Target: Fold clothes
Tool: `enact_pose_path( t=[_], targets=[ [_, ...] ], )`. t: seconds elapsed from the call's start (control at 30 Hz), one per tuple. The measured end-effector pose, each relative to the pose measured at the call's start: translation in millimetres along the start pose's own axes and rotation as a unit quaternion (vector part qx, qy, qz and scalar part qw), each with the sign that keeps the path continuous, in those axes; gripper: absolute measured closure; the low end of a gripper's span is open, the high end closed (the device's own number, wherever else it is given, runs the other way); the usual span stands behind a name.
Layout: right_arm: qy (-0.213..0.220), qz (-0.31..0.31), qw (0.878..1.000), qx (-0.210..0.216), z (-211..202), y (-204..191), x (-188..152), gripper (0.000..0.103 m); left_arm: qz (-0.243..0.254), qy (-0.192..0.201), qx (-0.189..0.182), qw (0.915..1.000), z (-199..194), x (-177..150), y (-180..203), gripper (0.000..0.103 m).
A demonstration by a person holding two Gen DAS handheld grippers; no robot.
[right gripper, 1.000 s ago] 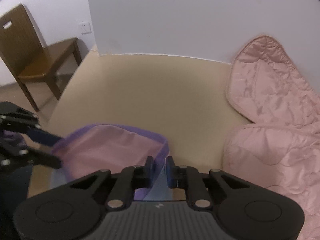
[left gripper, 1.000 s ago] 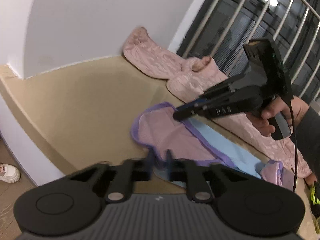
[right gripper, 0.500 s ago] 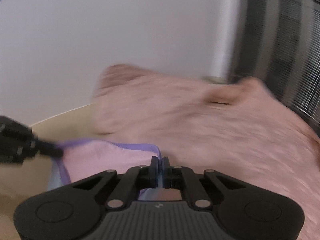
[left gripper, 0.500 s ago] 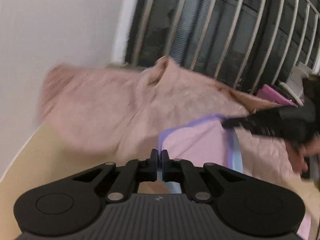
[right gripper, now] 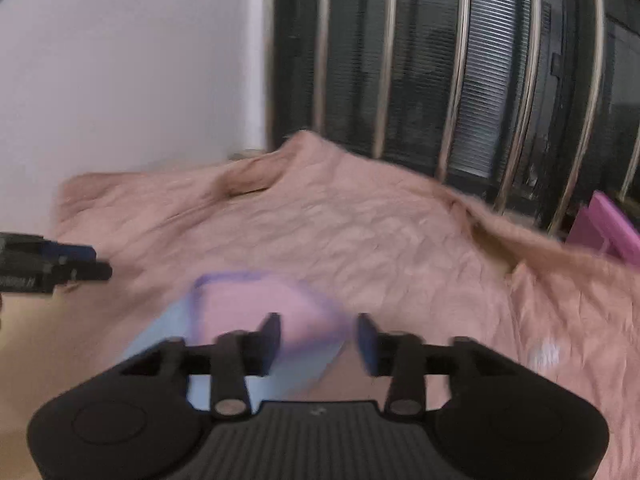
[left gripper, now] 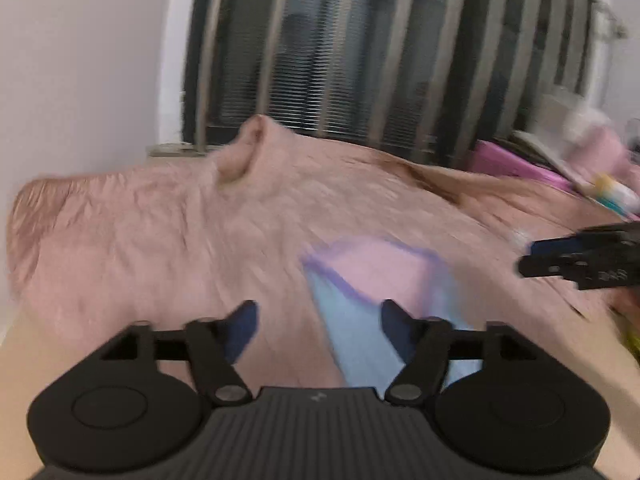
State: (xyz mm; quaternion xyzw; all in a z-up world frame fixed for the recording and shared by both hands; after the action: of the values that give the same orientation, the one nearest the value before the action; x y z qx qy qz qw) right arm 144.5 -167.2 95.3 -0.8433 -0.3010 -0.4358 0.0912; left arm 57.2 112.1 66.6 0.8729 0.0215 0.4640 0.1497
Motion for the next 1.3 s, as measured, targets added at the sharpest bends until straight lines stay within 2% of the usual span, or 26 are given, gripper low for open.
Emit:
enact_pose_path(
  t=[0.13,0.2,0.23,0.33,0.43,0.47,0.5,0.53,0.57,0.63,0.73,0.8,0.83,0.93,0.97,1.0,1.03,1.07,1.13,1.2,1.23,1.3],
  targets=[
    [-0.014,0.023,0.997,0.071,-43.7,-42.3,-69.4,0.059,-0.026,-0.040,-0.070,0.9964,-51.5,-77.4,23.8,0.028],
    [-0.013,0.026,0.995,0.091,-56.1,-62.3,-101.2,0.059,-0.033,-0.040,-0.074,0.9959,-63.1,-101.3,34.8,0.028],
    [-0.006,0.022,0.995,0.098,-61.7,-69.2,-110.8,0.060,-0.019,-0.036,-0.080,0.9959,-66.5,-109.4,42.9,0.028],
    [0.017,0.010,0.994,0.112,-76.5,-82.8,-128.3,0.060,0.006,-0.055,-0.076,0.9956,-54.4,-116.0,58.3,0.028],
    [0.012,0.020,0.992,0.121,-69.2,-87.0,-130.6,0.063,0.022,-0.072,-0.043,0.9962,-35.7,-118.3,67.3,0.050],
    [0.003,0.026,0.993,0.117,-65.9,-89.2,-130.8,0.071,0.030,-0.071,-0.042,0.9961,-34.5,-119.2,68.4,0.060],
    [0.000,0.033,0.992,0.121,-63.5,-91.8,-131.6,0.090,0.036,-0.071,-0.042,0.9960,-34.1,-120.1,69.1,0.067],
    [-0.003,0.041,0.991,0.127,-61.1,-94.4,-132.6,0.099,0.032,-0.073,-0.049,0.9956,-36.9,-121.5,68.2,0.085],
    [-0.006,0.048,0.991,0.128,-60.3,-97.9,-135.0,0.101,0.030,-0.076,-0.053,0.9952,-39.9,-123.2,67.5,0.091],
    [-0.009,0.053,0.992,0.114,-65.3,-106.9,-141.7,0.101,0.038,-0.081,-0.048,0.9948,-47.9,-129.3,67.6,0.094],
    [-0.013,0.095,0.988,0.120,-84.8,-118.3,-157.8,0.103,0.060,-0.087,-0.049,0.9932,-70.9,-141.6,68.2,0.095],
    [-0.017,0.113,0.985,0.127,-106.0,-135.0,-172.4,0.103,0.078,-0.097,-0.059,0.9904,-94.8,-154.0,68.5,0.095],
    [-0.018,0.120,0.984,0.134,-118.1,-144.8,-180.3,0.102,0.084,-0.102,-0.062,0.9893,-106.2,-160.4,67.2,0.090],
    [0.001,0.129,0.981,0.147,-151.5,-158.0,-190.9,0.095,0.082,-0.103,-0.069,0.9889,-133.4,-169.4,54.6,0.056],
    [0.016,0.120,0.982,0.141,-156.8,-154.9,-187.6,0.086,0.082,-0.094,-0.071,0.9897,-139.0,-168.0,50.5,0.053],
    [0.030,0.112,0.984,0.136,-162.1,-151.8,-184.2,0.072,0.079,-0.083,-0.073,0.9907,-141.4,-164.6,47.1,0.053],
    [0.044,0.103,0.985,0.130,-167.4,-148.7,-180.9,0.069,0.075,-0.073,-0.075,0.9917,-142.9,-161.2,44.3,0.053],
    [0.059,0.095,0.986,0.124,-172.7,-145.6,-177.5,0.069,0.066,-0.069,-0.077,0.9925,-140.4,-157.7,43.8,0.053],
    [0.049,0.076,0.990,0.110,-158.7,-143.2,-166.4,0.070,0.065,-0.058,-0.075,0.9934,-136.8,-155.2,47.3,0.053],
    [0.033,0.048,0.991,0.117,-145.2,-149.0,-161.2,0.073,0.097,-0.037,-0.074,0.9919,-139.8,-161.8,56.7,0.053],
    [0.039,0.031,0.991,0.122,-145.5,-154.2,-162.2,0.073,0.116,-0.019,-0.085,0.9894,-144.4,-168.1,59.0,0.052],
    [0.080,-0.031,0.985,0.148,-157.5,-167.8,-172.8,0.070,0.158,0.021,-0.123,0.9795,-153.2,-181.9,56.8,0.038]
  ],
)
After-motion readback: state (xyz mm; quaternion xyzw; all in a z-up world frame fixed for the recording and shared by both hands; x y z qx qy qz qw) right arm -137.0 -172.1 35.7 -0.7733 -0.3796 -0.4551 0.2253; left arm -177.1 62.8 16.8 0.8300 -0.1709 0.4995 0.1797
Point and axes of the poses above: each gripper's, at about its wrist camera, not at the fingertips, and z roughly the way its jaws point, y to its right, x to its top, the point moved 1 cm from there along z, roughly the way its jaws point, and after that the axes turned 9 degrees about -z, right-handed, at the moved point
